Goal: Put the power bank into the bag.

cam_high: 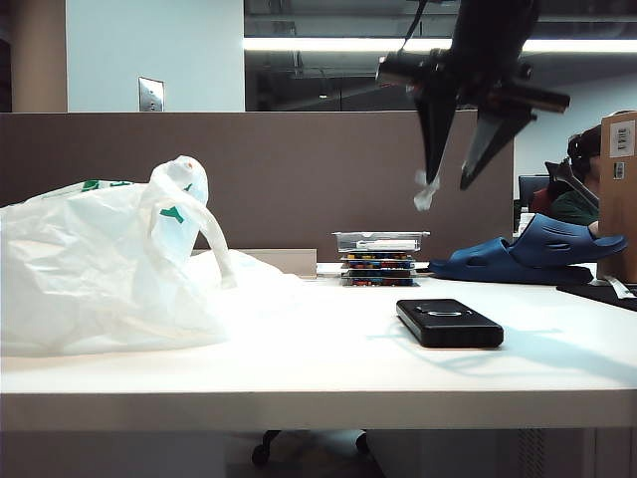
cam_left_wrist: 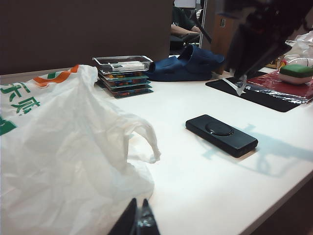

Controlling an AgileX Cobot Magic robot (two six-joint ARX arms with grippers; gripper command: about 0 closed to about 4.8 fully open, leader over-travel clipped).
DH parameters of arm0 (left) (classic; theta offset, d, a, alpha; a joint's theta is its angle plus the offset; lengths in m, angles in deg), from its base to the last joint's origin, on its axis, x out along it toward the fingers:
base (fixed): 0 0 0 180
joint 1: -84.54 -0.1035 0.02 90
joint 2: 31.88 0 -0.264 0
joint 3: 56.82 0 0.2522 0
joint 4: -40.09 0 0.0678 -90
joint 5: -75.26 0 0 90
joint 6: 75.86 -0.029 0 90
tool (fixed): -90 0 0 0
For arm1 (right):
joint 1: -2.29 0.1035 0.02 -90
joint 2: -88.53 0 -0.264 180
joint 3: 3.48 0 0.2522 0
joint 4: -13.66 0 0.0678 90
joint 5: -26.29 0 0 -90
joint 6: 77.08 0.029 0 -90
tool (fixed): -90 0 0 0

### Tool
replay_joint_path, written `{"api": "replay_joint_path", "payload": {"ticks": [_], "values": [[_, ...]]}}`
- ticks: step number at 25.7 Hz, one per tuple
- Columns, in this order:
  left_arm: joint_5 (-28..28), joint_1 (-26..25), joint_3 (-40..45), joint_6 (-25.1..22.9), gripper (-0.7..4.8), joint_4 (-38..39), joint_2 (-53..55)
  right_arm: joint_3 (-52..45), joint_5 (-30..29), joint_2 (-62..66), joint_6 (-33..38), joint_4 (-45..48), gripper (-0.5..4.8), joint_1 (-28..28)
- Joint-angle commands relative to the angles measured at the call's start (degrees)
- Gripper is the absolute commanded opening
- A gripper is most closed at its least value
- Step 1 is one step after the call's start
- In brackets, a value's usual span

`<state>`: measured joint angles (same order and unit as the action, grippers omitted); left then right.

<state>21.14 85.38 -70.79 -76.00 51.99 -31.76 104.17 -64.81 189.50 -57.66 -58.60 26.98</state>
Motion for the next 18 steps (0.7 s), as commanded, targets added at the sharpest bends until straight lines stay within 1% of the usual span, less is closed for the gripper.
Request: {"api": "replay_joint_path", "payload": {"ticks": [1, 3, 4, 5, 11, 14, 18], "values": [[0.35, -0.11, -0.31, 0.17, -0.05, -0.42, 0.00, 0.22, 0.85, 0.31, 2.16, 0.52, 2.45, 0.04], [0.37, -0.11, -0.31, 0.17, -0.05, -0.42, 0.00, 0.22, 2.38, 0.50, 2.21, 0.70, 3.09, 0.04], [0.37, -0.11, -0.31, 0.17, -0.05, -0.42, 0.00, 0.22, 3.89, 0.50, 2.25, 0.85, 4.07, 0.04], [0.35, -0.11, -0.31, 0.17, -0.05, -0.42, 0.00, 0.22, 4.22, 0.50, 2.43, 1.18, 4.55, 0.04], [0.37, -0.11, -0.31, 0.17, -0.06, -0.42, 0.00, 0.17, 4.22, 0.55, 3.34, 4.42, 4.56, 0.04], [0.37, -0.11, -0.31, 0.17, -0.06, -0.42, 0.00, 0.15, 4.17, 0.70, 3.78, 4.98, 4.79, 0.04], [0.37, -0.11, -0.31, 0.17, -0.05, -0.42, 0.00, 0.09, 3.89, 1.40, 4.17, 4.63, 4.79, 0.09]]}}
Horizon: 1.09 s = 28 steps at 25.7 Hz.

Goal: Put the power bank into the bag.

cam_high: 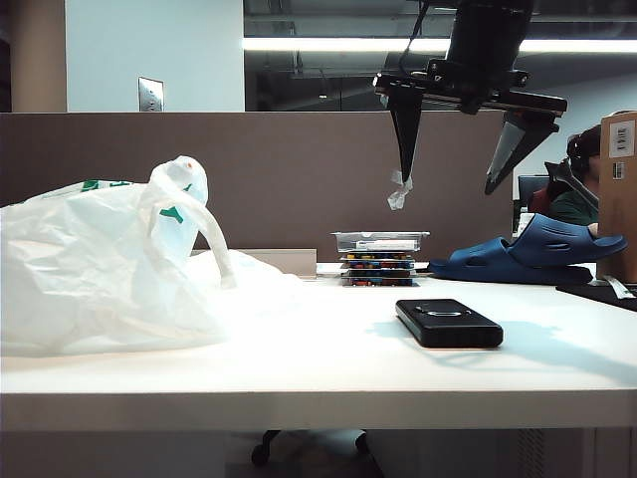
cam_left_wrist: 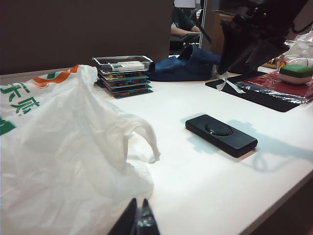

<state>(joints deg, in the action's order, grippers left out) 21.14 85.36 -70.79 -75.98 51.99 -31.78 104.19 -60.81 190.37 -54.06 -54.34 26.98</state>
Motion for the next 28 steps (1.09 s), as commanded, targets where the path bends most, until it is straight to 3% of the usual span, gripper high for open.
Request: {"api": "replay_joint_path", "payload": {"ticks": [1, 28], "values": [[0.37, -0.09, -0.31, 0.15, -0.06, -0.42, 0.02, 0.07, 0.02, 1.16, 0.59, -0.07, 4.79, 0.50], [0.37, -0.09, -0.31, 0.17, -0.05, -0.44, 0.02, -0.09, 1.09, 10.25, 1.03, 1.14, 4.79, 1.73]]}}
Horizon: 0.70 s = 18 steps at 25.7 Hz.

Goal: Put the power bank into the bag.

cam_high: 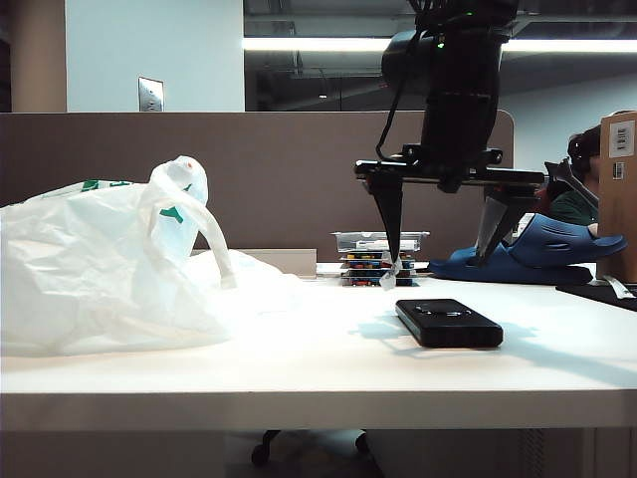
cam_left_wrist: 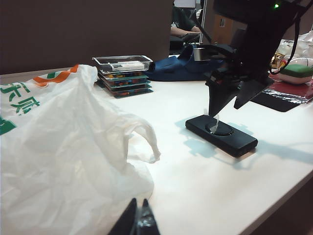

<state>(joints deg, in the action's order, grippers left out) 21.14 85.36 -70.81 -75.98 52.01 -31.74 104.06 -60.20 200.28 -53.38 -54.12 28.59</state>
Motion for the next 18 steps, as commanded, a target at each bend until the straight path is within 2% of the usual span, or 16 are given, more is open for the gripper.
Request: {"api": "replay_joint_path", "payload": {"ticks": [1, 12, 18], "values": [[0.37, -0.09, -0.28, 0.17, -0.05, -0.46, -0.02, -0.04, 0.55, 0.48, 0.35, 1.01, 4.79, 0.11], [0.37, -0.09, -0.31, 0.17, -0.06, -0.46, -0.02, -6.91, 0.68, 0.61, 2.21, 9.68, 4.79, 0.11], [0.37, -0.09, -0.31, 0.17, -0.05, -0.46, -0.02, -6.95, 1.62, 1.31, 2.19, 12.13, 4.79, 0.09]]}}
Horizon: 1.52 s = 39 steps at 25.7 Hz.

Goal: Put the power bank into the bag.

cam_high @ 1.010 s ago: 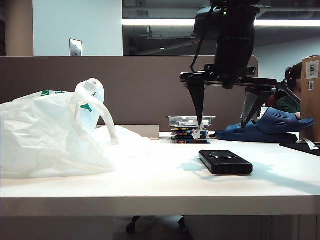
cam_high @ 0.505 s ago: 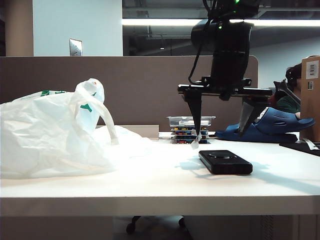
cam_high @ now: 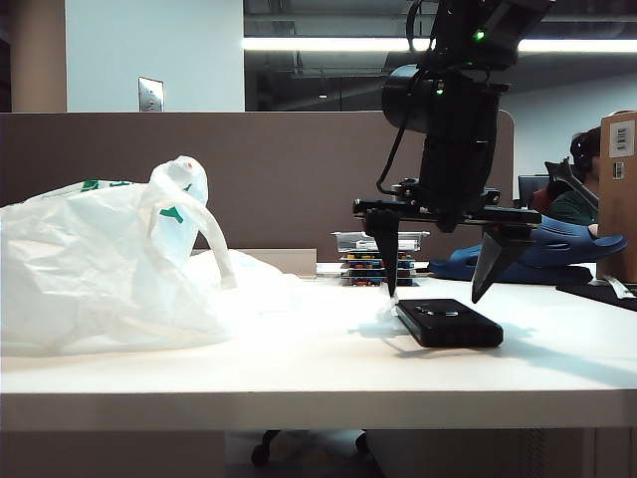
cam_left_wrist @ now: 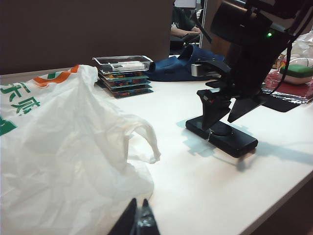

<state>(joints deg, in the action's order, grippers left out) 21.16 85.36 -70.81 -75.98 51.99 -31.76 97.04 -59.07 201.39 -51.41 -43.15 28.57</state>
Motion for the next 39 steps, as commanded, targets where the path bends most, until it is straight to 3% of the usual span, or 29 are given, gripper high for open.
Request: {"api": "replay_joint_path", "payload": {"ticks": [1, 35, 39], "values": [[0.35, -0.09, -0.31, 0.17, -0.06, -0.44, 0.00, 0.07, 0.48, 0.42, 0.22, 1.27, 4.79, 0.11], [0.35, -0.09, -0.31, 0.15, -0.06, -0.57, 0.00, 0.07, 0.42, 5.33, -0.17, -0.76, 4.79, -0.55], [0.35, -0.09, -0.31, 0.15, -0.06, -0.57, 0.00, 0.07, 1.88, 5.35, -0.17, -2.12, 4.48, -0.55]]}}
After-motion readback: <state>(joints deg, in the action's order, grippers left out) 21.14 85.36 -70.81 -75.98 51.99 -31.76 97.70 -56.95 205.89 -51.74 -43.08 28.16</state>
